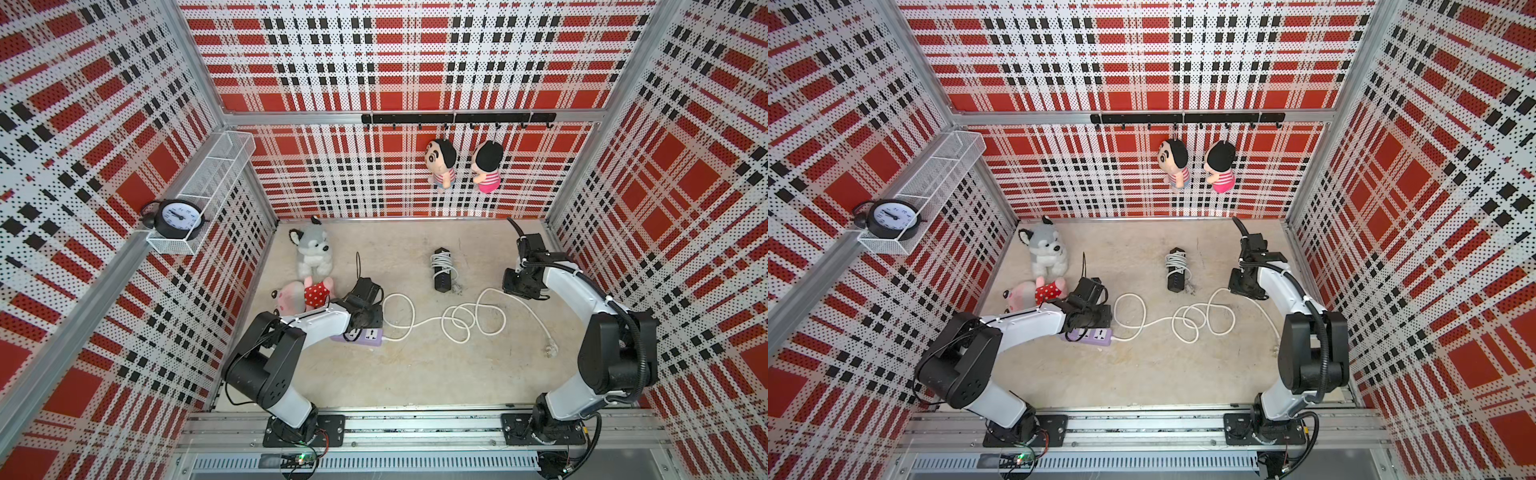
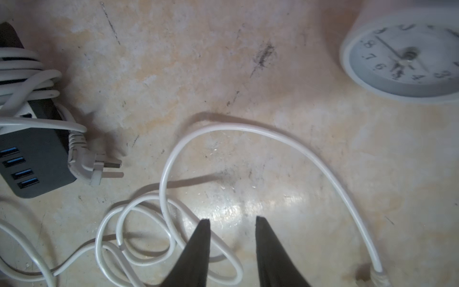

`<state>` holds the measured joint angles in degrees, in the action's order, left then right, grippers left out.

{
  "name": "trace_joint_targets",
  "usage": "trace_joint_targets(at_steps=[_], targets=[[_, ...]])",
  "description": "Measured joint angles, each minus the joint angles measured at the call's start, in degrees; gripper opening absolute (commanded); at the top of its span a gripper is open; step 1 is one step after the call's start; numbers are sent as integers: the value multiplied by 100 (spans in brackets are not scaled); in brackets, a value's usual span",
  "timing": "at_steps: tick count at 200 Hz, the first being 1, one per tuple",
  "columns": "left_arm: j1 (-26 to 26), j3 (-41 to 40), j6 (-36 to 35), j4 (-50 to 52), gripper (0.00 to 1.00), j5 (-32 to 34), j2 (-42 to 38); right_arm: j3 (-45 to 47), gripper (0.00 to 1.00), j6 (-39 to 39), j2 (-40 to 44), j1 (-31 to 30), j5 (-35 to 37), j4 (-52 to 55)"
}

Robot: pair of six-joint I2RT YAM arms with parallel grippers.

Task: Unwrap the cord wrapped around the power strip
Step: Move the power strip to the center of the board.

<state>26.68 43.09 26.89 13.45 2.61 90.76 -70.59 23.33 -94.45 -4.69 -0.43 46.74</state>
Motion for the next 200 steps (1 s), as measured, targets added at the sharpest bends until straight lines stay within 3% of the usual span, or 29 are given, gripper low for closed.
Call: trace_joint_targets(at_steps=[61, 95, 133, 149, 180, 200], targets=[[-369, -315, 330, 310, 49, 389, -393, -282, 44, 168, -813, -522, -195, -612], [-79, -116, 367, 949, 79, 903, -599, -280, 44, 269, -914, -520, -219, -776], [1156, 966, -24, 1217, 91, 1401, -741, -229, 45, 306, -914, -494, -232, -892], [1438, 1215, -107, 1283, 91, 1368, -708, -151, 45, 313, -914, -470, -256, -925], [1593, 1178, -22, 1659, 76, 1303, -407, 66, 44, 313, -885, -339, -317, -938], [1725, 1016, 153, 1873, 74, 1244, -326, 138, 44, 310, -848, -260, -339, -938]])
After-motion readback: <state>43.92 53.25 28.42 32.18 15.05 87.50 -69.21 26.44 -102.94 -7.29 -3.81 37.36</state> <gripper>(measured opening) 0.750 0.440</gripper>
